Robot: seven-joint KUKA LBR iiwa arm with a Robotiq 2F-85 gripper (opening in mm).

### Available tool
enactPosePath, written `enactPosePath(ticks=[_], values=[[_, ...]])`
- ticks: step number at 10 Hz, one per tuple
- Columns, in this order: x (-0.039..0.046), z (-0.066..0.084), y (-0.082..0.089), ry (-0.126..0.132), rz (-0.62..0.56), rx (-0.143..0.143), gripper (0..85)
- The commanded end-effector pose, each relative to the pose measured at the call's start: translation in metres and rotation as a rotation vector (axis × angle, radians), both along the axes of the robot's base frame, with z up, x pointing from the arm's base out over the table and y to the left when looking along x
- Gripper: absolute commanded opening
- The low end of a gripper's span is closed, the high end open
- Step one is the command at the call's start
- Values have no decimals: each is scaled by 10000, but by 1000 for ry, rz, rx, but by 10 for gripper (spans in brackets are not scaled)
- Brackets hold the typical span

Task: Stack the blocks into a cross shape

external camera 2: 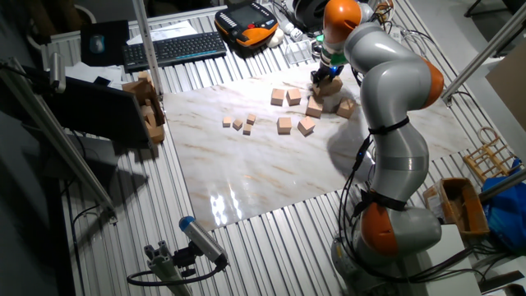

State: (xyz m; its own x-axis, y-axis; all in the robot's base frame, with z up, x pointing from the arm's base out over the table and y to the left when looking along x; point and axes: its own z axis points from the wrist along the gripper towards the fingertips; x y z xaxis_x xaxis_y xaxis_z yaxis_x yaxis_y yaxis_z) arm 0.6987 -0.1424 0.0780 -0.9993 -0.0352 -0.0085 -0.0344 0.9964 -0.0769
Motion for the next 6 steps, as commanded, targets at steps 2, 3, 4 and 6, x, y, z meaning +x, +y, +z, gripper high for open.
enactPosePath(ticks=[2, 3, 4, 6], values=[[-1, -7, 2, -3, 5, 1, 680], [-2, -10, 3, -4, 8, 1, 680], [-3, -12, 5, -7, 8, 0, 680], [-4, -13, 8, -7, 10, -3, 680]])
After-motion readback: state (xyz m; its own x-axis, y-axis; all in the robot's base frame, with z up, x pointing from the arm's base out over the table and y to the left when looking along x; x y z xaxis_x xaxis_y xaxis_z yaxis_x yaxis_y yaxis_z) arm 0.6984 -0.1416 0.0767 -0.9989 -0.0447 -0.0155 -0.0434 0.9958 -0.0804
